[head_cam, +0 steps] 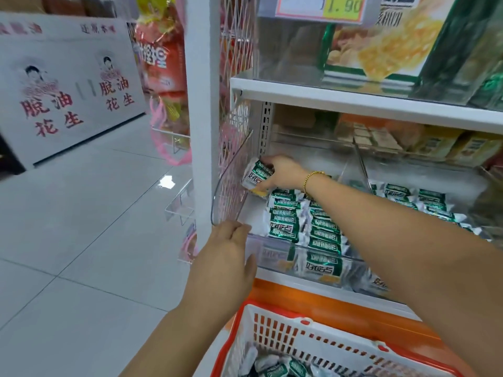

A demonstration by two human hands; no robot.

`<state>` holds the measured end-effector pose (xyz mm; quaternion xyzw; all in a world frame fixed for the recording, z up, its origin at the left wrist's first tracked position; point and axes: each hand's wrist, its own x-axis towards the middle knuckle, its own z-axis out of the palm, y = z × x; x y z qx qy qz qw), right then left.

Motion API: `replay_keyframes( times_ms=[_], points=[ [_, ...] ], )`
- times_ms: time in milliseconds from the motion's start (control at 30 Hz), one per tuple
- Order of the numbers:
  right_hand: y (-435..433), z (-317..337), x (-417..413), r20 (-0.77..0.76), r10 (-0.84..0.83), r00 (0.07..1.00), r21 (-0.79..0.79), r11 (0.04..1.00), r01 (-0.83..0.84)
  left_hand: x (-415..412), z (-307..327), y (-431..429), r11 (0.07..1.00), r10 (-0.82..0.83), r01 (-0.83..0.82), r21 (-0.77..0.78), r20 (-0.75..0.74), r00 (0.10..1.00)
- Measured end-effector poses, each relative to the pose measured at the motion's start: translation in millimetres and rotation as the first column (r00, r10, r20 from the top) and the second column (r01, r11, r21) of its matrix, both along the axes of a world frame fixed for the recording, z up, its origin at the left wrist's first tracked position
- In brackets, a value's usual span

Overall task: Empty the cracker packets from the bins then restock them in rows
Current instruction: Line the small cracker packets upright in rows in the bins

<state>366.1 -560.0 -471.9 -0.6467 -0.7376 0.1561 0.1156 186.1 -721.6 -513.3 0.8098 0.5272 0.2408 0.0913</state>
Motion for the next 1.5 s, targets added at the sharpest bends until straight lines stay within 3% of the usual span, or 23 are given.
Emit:
replay_keyframes(
  times_ms=[67, 233, 467, 567, 700, 933, 1100, 1200, 1367, 1500],
  points=[
    [4.3, 2.3, -2.5, 0.159, 0.049, 0.986, -0.071, 0.997, -0.038, -0.6, -0.3, 0.5, 1.0, -0.005, 0.005, 0.004, -0.005, 1.0],
    [16.8, -4.3, -19.8, 0.386, 0.11, 0.916, -0.154, 0.987, -0.053, 2.4, -0.3, 0.3, 1.0, -0.012, 0.013, 0.012, -0.013, 1.0],
    [22.9, -26.8, -29.9, 0.47, -0.057, 0.881, 0.036, 0.998, 0.045, 2.2, 0.7, 0.9, 1.0, -0.009, 0.009, 0.009, -0.029, 1.0],
    [23.9, -30.8, -31.4, 0.512, -0.002, 0.859, 0.008, 1.0, -0.002, 2.6, 0.5, 1.7, 1.0, -0.007, 0.007, 0.012, -0.035, 0.999],
    [27.5, -34.1, -28.3, 0.459, 0.052, 0.887, -0.044, 0.998, -0.036, 1.1, 1.8, 1.6, 1.0, -0.016, 0.016, -0.001, -0.056, 0.998],
    [8.6, -19.0, -25.8, 0.395, 0.03, 0.918, 0.048, 0.997, -0.054, 4.2, 7.1, -6.2, 0.998, -0.008, -0.002, -0.068, -0.139, 0.99],
    [-68.7, 23.2, -19.7, 0.275, 0.027, 0.961, 0.257, 0.961, -0.101, 9.9, 12.7, -27.7, 0.999, -0.023, 0.02, 0.044, 0.087, 0.996],
    [-140.8, 30.0, -3.7, 0.251, 0.065, 0.966, 0.279, 0.951, -0.136, 18.9, 6.9, -41.8, 0.996, -0.085, 0.083, 0.025, 0.069, 0.994],
    [-251.0, -11.5, 30.8, 0.075, 0.195, 0.978, 0.053, 0.979, -0.199, 37.1, -28.3, -67.8, 0.957, -0.257, 0.224, -0.186, -0.18, 0.95],
    [-296.4, -101.6, 63.0, 0.034, 0.128, 0.991, -0.242, 0.963, -0.116, 49.6, -77.2, -90.5, 0.897, -0.35, 0.227, -0.378, -0.297, 0.888]
  ],
)
